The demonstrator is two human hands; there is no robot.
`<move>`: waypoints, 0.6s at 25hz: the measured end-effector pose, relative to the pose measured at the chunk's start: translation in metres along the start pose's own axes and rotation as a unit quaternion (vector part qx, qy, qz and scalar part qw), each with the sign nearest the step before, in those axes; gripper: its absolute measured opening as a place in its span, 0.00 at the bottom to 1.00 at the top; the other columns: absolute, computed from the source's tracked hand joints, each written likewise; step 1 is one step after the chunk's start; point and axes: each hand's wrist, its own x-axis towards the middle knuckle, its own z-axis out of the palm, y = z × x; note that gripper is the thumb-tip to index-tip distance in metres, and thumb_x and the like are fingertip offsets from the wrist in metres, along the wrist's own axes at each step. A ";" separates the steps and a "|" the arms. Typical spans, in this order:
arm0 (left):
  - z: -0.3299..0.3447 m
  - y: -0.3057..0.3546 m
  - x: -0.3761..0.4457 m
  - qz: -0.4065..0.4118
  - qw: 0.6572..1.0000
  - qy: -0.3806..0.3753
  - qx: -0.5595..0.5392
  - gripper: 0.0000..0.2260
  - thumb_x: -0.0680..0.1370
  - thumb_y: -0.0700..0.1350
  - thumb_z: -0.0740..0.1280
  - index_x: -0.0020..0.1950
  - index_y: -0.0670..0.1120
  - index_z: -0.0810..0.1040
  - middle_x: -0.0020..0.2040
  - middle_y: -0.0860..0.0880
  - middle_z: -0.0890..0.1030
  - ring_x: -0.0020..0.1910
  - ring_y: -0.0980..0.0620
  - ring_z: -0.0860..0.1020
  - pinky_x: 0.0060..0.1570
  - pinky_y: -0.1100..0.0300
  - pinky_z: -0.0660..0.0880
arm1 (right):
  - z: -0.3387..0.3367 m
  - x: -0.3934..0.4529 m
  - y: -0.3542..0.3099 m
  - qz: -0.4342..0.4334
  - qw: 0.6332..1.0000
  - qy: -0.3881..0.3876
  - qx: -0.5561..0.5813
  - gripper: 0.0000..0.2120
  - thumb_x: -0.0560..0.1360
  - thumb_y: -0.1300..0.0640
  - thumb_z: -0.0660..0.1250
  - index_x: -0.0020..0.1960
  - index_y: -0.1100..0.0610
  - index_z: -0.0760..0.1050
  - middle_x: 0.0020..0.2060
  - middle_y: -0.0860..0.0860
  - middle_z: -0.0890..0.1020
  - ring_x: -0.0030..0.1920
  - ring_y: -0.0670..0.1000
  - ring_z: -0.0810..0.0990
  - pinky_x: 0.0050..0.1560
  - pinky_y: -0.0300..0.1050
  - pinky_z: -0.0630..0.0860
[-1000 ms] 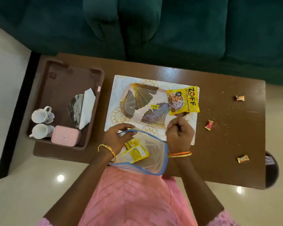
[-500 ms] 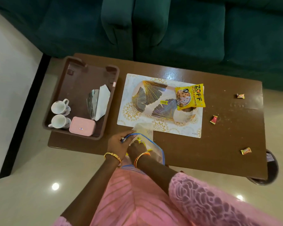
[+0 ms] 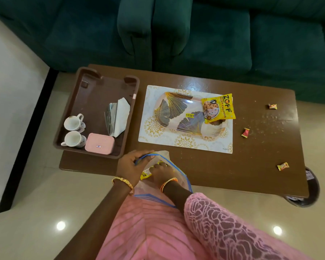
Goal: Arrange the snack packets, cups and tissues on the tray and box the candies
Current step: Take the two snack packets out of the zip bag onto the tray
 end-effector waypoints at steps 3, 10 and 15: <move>0.006 -0.016 -0.002 0.020 0.992 0.033 0.123 0.09 0.73 0.43 0.71 0.52 0.48 0.83 0.43 0.49 0.80 0.41 0.55 0.78 0.41 0.69 0.73 | -0.010 0.001 -0.012 0.019 1.000 -0.001 0.018 0.17 0.80 0.56 0.56 0.64 0.64 0.71 0.61 0.62 0.76 0.62 0.61 0.75 0.61 0.56 0.74; 0.019 -0.028 0.010 -0.017 0.981 0.069 0.181 0.09 0.73 0.42 0.69 0.53 0.46 0.83 0.47 0.43 0.80 0.46 0.44 0.78 0.42 0.55 0.73 | -0.055 -0.048 -0.035 0.054 0.994 0.069 0.066 0.13 0.76 0.61 0.60 0.59 0.63 0.75 0.56 0.63 0.80 0.58 0.62 0.77 0.58 0.54 0.73; 0.002 -0.022 0.029 -0.085 0.988 0.116 0.051 0.10 0.72 0.41 0.71 0.51 0.40 0.83 0.50 0.37 0.82 0.50 0.40 0.79 0.51 0.55 0.74 | -0.104 -0.121 0.005 0.082 0.919 0.252 0.291 0.07 0.72 0.63 0.67 0.48 0.60 0.81 0.43 0.63 0.85 0.46 0.62 0.82 0.42 0.44 0.73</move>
